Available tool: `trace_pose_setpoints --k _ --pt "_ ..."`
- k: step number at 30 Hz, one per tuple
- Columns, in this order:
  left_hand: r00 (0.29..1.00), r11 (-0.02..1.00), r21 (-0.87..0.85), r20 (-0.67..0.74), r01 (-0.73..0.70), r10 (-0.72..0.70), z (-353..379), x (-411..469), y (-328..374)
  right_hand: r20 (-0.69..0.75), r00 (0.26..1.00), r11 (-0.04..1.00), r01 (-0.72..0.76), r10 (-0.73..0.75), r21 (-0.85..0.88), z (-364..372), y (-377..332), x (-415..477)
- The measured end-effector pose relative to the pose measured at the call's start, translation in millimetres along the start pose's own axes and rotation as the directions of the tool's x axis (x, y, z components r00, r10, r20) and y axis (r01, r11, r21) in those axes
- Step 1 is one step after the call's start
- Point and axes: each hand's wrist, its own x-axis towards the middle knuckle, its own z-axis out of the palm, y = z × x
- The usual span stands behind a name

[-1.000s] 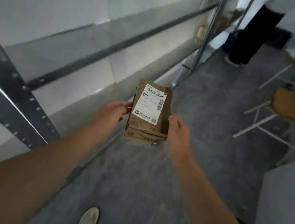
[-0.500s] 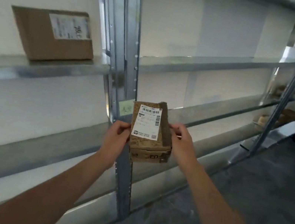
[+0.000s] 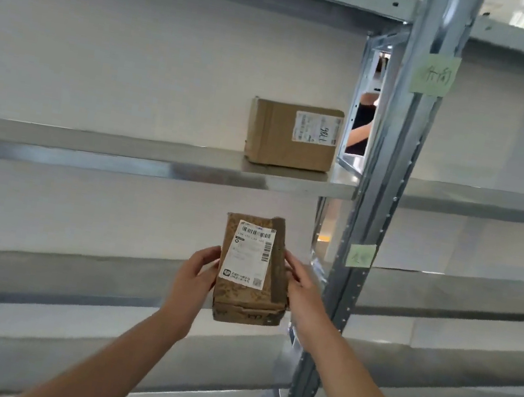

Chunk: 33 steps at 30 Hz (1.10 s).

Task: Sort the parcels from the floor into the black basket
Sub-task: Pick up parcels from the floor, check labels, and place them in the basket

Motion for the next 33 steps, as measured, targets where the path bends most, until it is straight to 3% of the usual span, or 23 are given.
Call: trace_pose_setpoints --k 4,8,18,27,33 --pt "0.997 1.0 -0.01 -0.077 -0.003 0.002 -94.0 -17.4 2.4 0.127 0.991 0.999 -0.047 0.048 -0.014 95.4 15.7 4.3" --pt "0.965 1.0 0.0 -0.264 0.006 -0.006 -192.2 -41.8 0.5 0.278 0.958 0.997 -0.061 0.069 -0.035 195.4 26.2 1.6" --pt "0.829 0.994 -0.11 -0.557 -0.012 -0.052 -403.3 -111.0 -5.8 0.614 0.786 0.997 -0.059 0.078 -0.051 425.4 50.9 -34.7" --pt "0.721 0.989 -0.143 -0.688 -0.021 -0.084 -475.6 -163.4 -28.0 0.791 0.602 0.994 -0.05 0.109 -0.099 513.8 75.6 -66.3" --pt "0.566 0.979 -0.191 -0.816 -0.076 -0.116 -497.9 -182.3 -26.6 0.893 0.439 0.995 -0.034 0.098 -0.093 566.8 78.9 -66.6"
